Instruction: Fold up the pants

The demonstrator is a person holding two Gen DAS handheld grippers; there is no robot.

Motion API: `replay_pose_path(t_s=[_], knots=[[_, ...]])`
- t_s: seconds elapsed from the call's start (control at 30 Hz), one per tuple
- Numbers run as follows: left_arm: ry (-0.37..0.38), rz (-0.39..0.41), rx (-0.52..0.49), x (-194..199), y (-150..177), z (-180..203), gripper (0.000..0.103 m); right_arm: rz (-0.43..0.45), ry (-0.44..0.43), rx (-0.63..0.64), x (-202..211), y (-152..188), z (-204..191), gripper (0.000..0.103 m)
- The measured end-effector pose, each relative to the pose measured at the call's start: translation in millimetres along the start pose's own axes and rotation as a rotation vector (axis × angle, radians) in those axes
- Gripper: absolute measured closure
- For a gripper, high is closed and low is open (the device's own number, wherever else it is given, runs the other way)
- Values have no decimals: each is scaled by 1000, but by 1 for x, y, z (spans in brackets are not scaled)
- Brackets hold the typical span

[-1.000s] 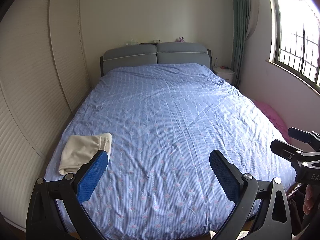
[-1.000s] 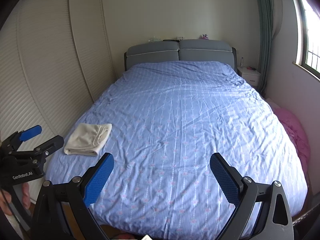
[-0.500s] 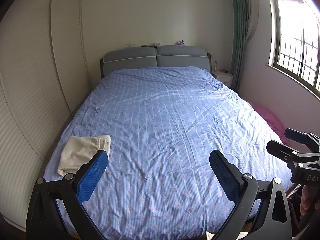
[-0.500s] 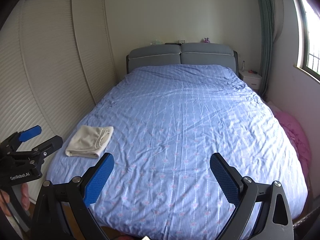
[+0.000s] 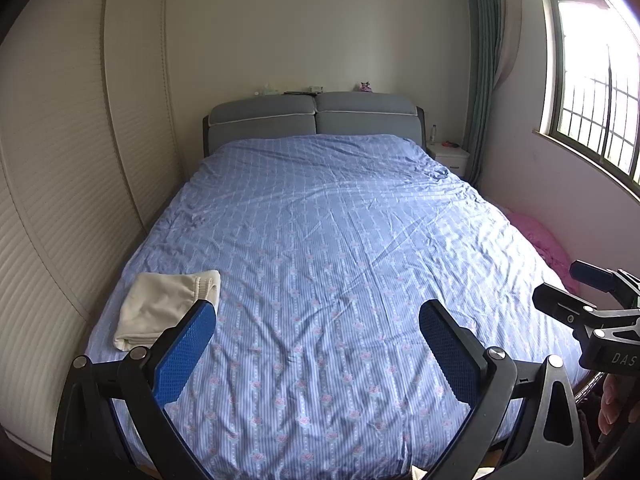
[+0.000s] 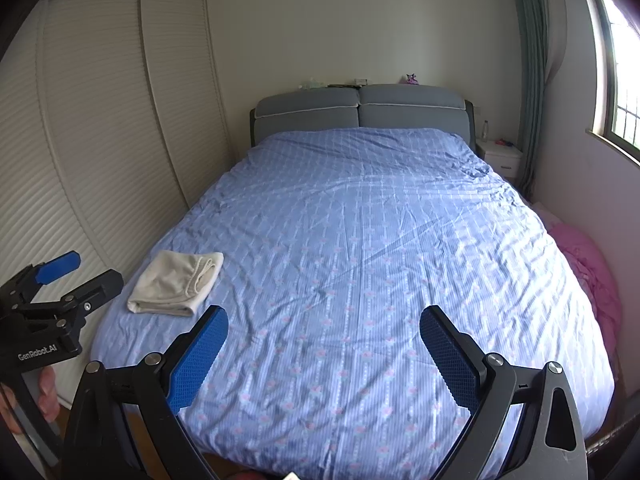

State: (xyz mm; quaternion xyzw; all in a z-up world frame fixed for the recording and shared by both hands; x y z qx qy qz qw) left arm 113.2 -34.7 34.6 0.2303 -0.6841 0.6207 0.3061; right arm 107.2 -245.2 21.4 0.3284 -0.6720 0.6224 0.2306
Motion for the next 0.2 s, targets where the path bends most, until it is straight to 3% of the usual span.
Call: replay_pose_path(t_s=[0.2], knots=[[10, -11, 11, -3, 0, 1, 0, -7, 9, -3, -3, 0, 1, 5]])
Point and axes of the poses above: each gripper's, at about its wrist camera, not at the fingertips, and x roughly against the way its jaws point, z to its right, y to its underside, the point moved 2 cm from there along -x, roughly the way its jaws point, and after that the axes turned 8 degrees about -z, right-handed, at the moved point
